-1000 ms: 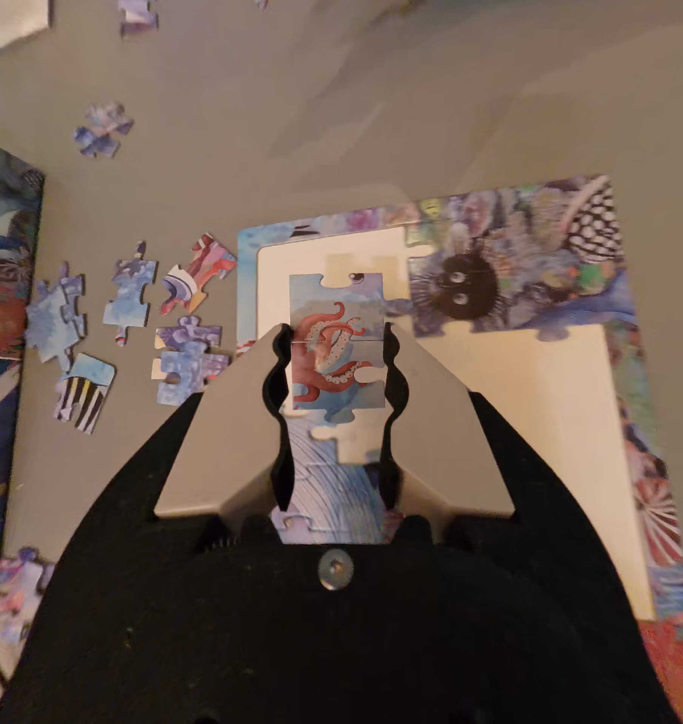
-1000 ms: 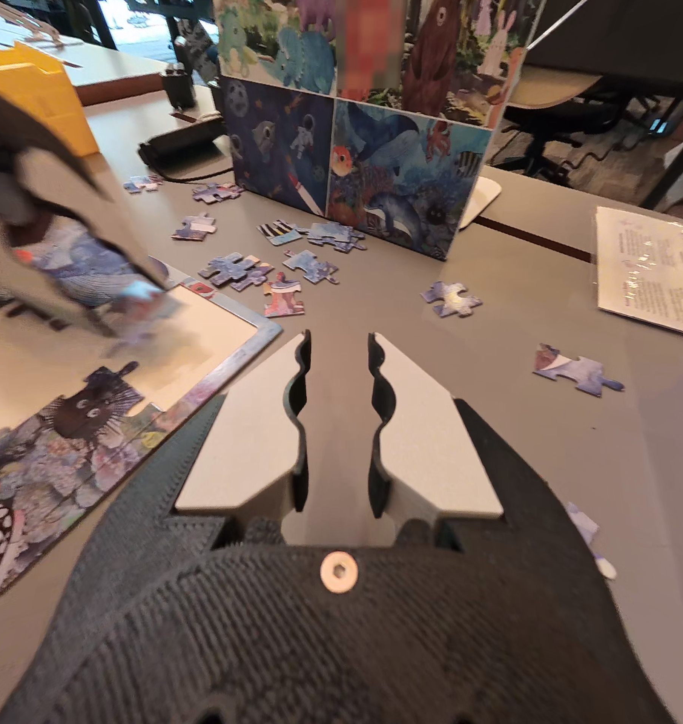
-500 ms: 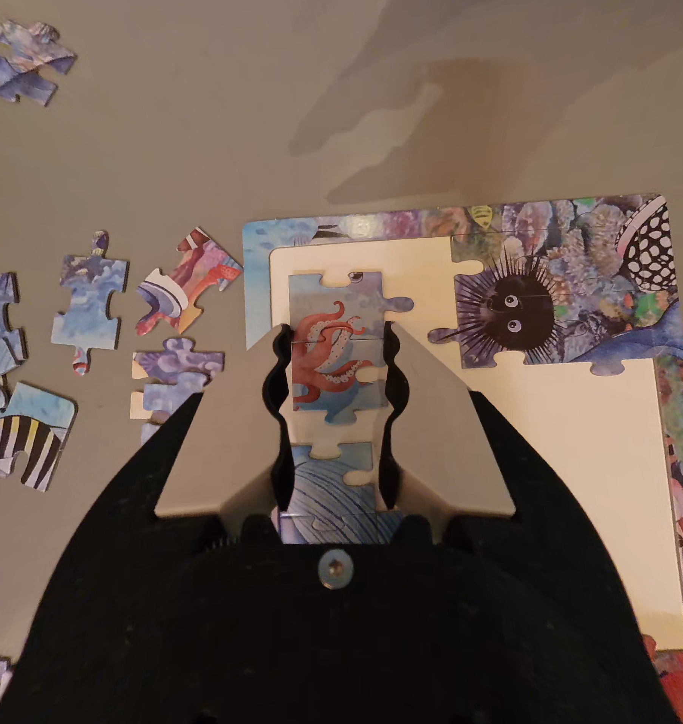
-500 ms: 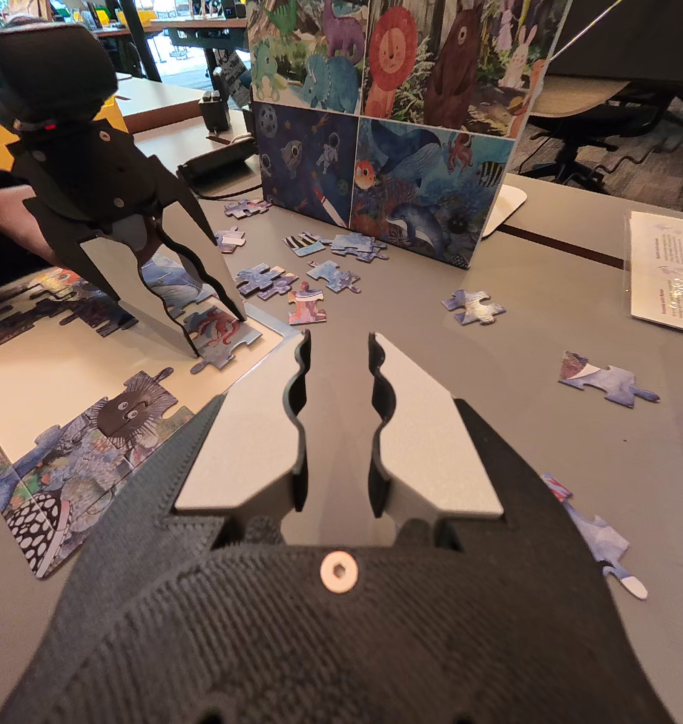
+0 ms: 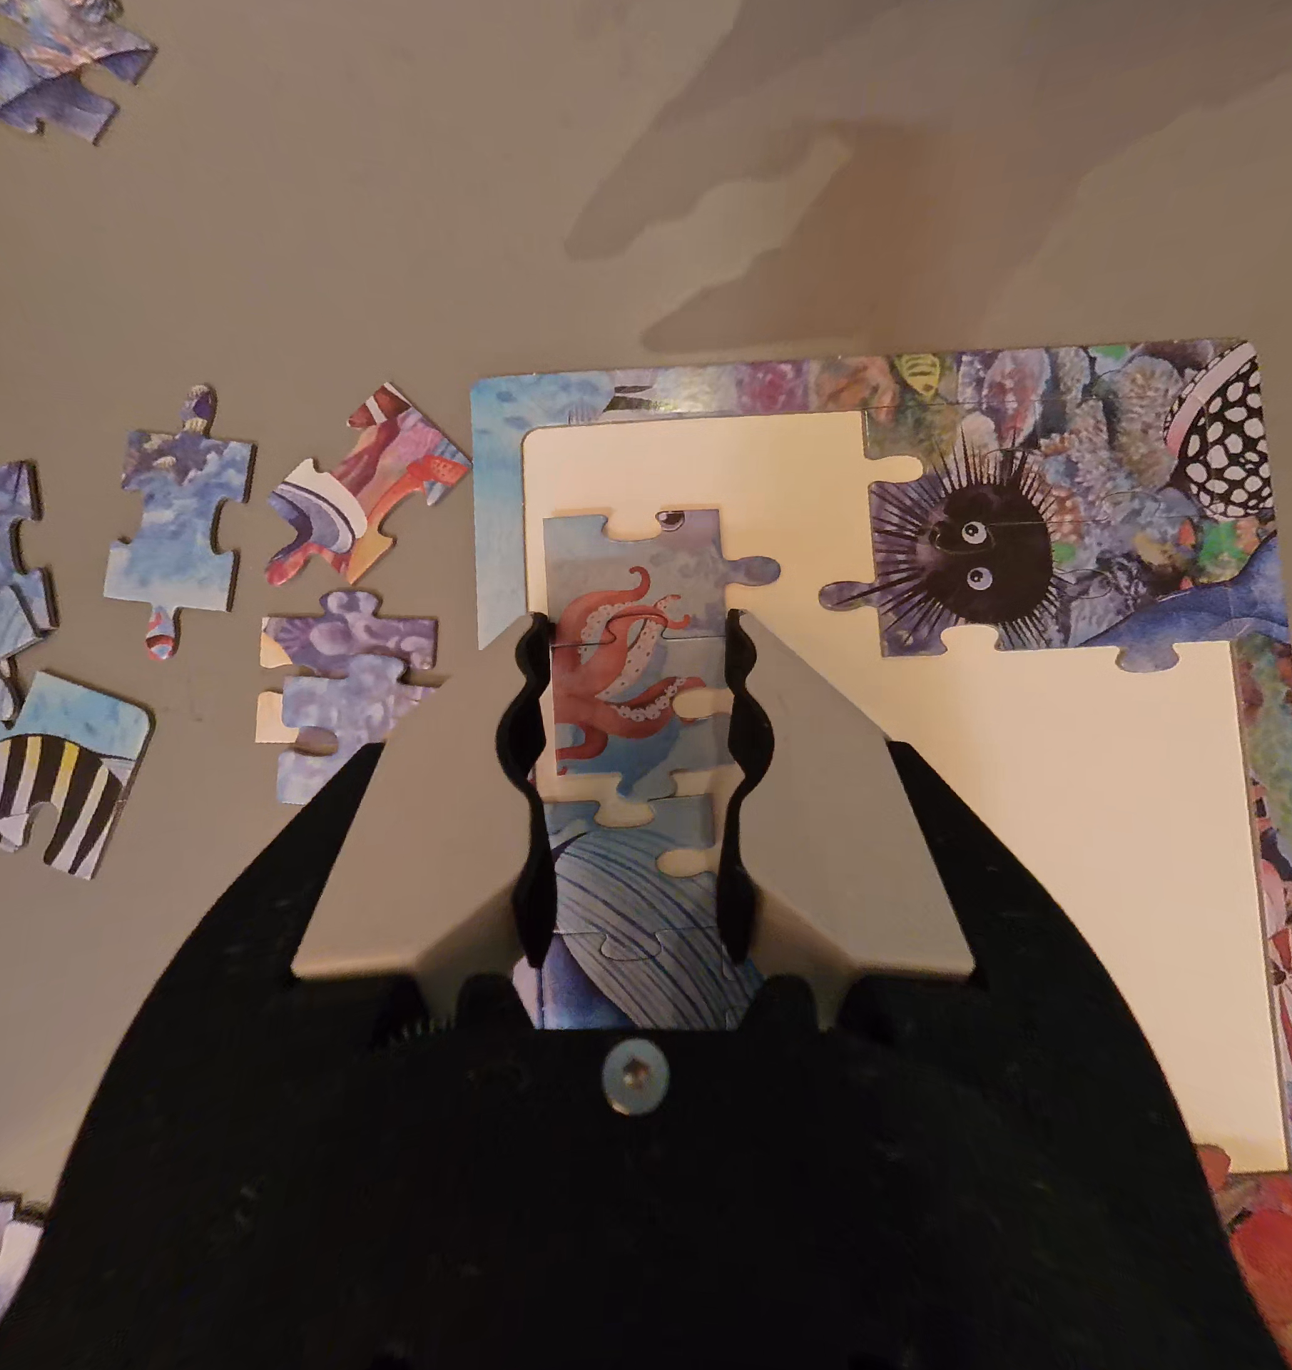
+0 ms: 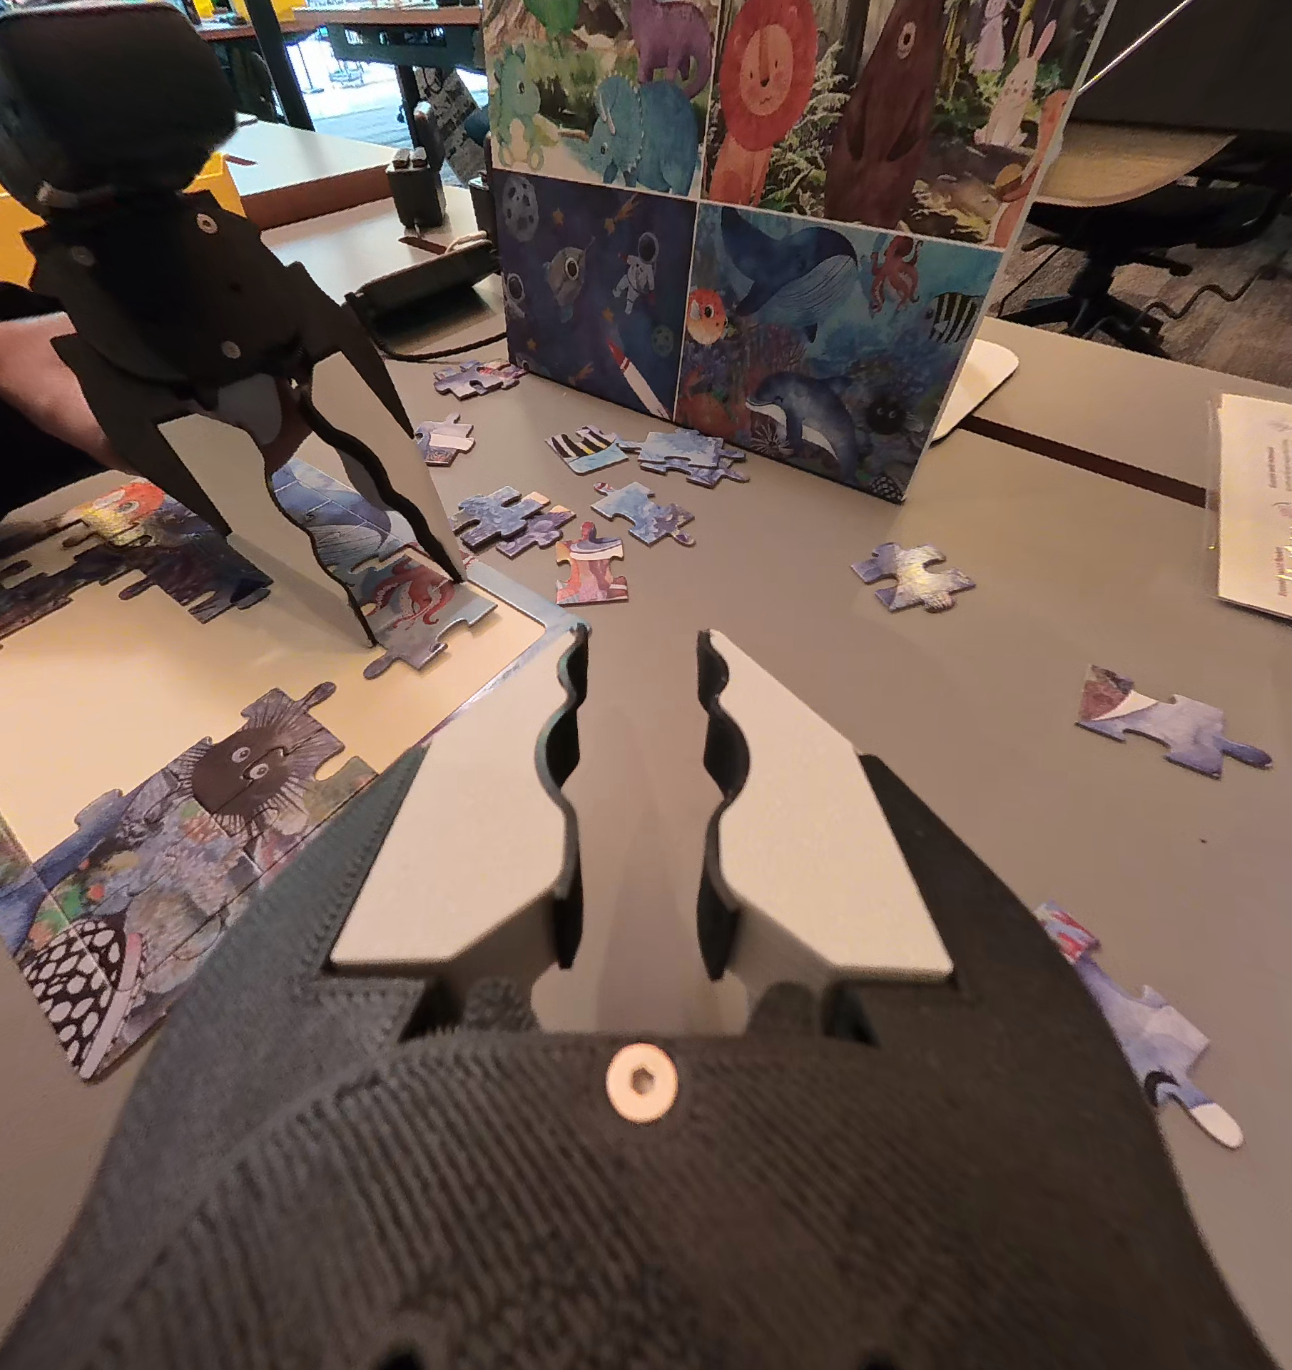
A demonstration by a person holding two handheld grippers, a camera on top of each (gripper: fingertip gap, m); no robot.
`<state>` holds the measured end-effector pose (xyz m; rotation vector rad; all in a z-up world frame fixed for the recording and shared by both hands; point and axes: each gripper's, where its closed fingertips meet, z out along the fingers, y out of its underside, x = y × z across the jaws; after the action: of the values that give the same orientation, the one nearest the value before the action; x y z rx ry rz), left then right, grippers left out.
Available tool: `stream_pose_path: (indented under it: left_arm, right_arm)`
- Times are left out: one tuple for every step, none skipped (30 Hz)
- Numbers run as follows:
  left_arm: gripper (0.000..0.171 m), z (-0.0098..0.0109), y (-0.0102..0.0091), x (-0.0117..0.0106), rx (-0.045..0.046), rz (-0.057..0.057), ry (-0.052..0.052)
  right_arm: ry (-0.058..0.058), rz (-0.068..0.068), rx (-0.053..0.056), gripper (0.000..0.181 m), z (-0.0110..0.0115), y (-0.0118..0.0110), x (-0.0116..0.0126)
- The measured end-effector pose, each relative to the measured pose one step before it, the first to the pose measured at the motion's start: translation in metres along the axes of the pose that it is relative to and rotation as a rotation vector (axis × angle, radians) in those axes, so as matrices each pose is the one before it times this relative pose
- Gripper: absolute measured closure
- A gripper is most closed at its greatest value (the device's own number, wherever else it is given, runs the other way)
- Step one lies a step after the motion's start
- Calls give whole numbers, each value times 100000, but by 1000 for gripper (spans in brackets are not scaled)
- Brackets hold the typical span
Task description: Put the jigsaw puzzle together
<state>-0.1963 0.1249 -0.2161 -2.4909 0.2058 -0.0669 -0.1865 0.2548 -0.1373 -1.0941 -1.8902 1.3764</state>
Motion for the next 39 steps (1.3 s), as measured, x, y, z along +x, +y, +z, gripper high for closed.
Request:
stream_pose_path:
  left_arm:
    - [125,-7,1,7,-195,416,-364]
    - [125,-10,-12,1,-190,424,-321]
    - [125,-12,-14,110,-125,250,361]
    - [125,14,-15,198,-120,102,1082]
    - [125,38,8,131,-197,-112,649]
    - [125,28,-1,4,-89,-6,-4]
    - [125,9,5,-32,-21,-111,-57]
    - [124,-11,14,-53,21,-321,-134]
    - [123,-5,4,-51,51,-428,-15]
    - [123,1,8,-4,148,-279,163]
    - [123,-4,18,-32,62,-166,-56]
    - [122,-26,21,-50,-49,-113,-227]
    - [122,-32,10,-63,-18,-23,-273]
    - [122,-60,12,-84,38,127,-525]
    - [122,-96,-44,17,512,89,117]
    - [122,-227,-115,107,1031,-471,935]
    - [120,-388,-147,-14,1479,-1140,621]
    - [120,-571,-152,-75,2021,-1325,333]
    - [120,-716,-110,-83,2638,-1449,27]
    - [120,-793,-8,-182,2881,-1672,-861]
    - [120,-798,119,-254,2533,-1503,-1707]
    - [120,-743,299,-270,1617,-1331,-2436]
    - [120,-679,417,-214,1250,-876,-2652]
    - [120,-585,421,-145,1650,-626,-2619]
    - [122,-482,460,-86,1715,-740,-2289]
    - [123,-378,494,-6,1491,-919,-1667]
    - [123,-302,482,76,1415,-992,-954]
    - [124,-226,451,132,1152,-861,-364]
    - [125,-183,399,113,742,-460,-289]
    - [126,-139,346,38,243,-45,-425]
    - [127,-108,233,-13,4,155,-441]
    - [128,-43,89,-23,148,182,-255]
    - [129,9,-36,6,349,113,105]
    - [129,65,-56,40,35,-14,394]
    - [129,85,-12,54,-397,-58,317]
    - [129,87,24,73,-386,237,110]
    - [129,87,76,99,-397,529,-46]
    - [129,84,97,108,-302,431,-27]
    - [129,91,105,158,-171,166,272]
  right_arm:
    - [-19,19,16,153,4,-4,10]
    - [28,-10,65,153,-18,-2,25]
    - [60,-16,116,153,-18,-8,16]
    - [37,9,119,153,-29,-5,51]
    - [18,78,71,153,-35,1,66]
    - [-1,101,88,153,-43,13,65]
    - [12,67,107,153,-68,-13,58]
    - [66,32,93,153,-72,-9,54]
    - [68,15,45,153,-66,15,70]
    - [27,-2,33,153,-68,27,75]
    - [23,-20,29,153,-80,21,70]
    - [33,-41,18,153,-98,-3,67]
    - [31,-43,-18,153,-109,-6,75]
    - [47,-24,-38,153,-91,0,86]
    - [16,-38,32,153,-60,14,94]
    - [-24,-53,70,153,-57,-3,103]
    - [-8,-63,70,153,-72,12,118]
    - [-25,-18,81,154,-112,3,114]
    - [-49,39,100,154,-78,-20,82]
    - [18,92,108,154,-15,-50,12]
    - [11,109,49,153,-75,-4,42]
    - [39,72,-69,153,-95,15,87]
    - [75,6,-170,153,-87,46,103]
    - [40,-24,-233,153,-43,70,91]
    - [-220,-126,-249,152,17,73,62]
    - [-482,-341,-292,151,23,78,-13]
    - [-541,-684,-474,151,74,85,-108]
    - [-602,-1148,-705,149,180,78,-251]
    - [-880,-1357,-667,148,208,93,-335]
    - [-1853,-1199,-74,145,390,30,-485]
    - [-3721,-807,502,142,534,-91,-825]
    - [-5795,-678,631,136,629,-235,-1188]
    - [-7062,-1616,311,130,763,-304,-1393]
    - [-7172,-2968,-820,125,906,-248,-1424]
    - [-6659,-4025,-2451,119,1018,-150,-1345]
    - [-5430,-4438,-4013,113,1090,-29,-1099]
    - [-3824,-4602,-4878,107,1137,58,-731]
    - [-2644,-4699,-5264,103,1151,133,-405]
    - [-1824,-4846,-5393,101,1147,216,-90]
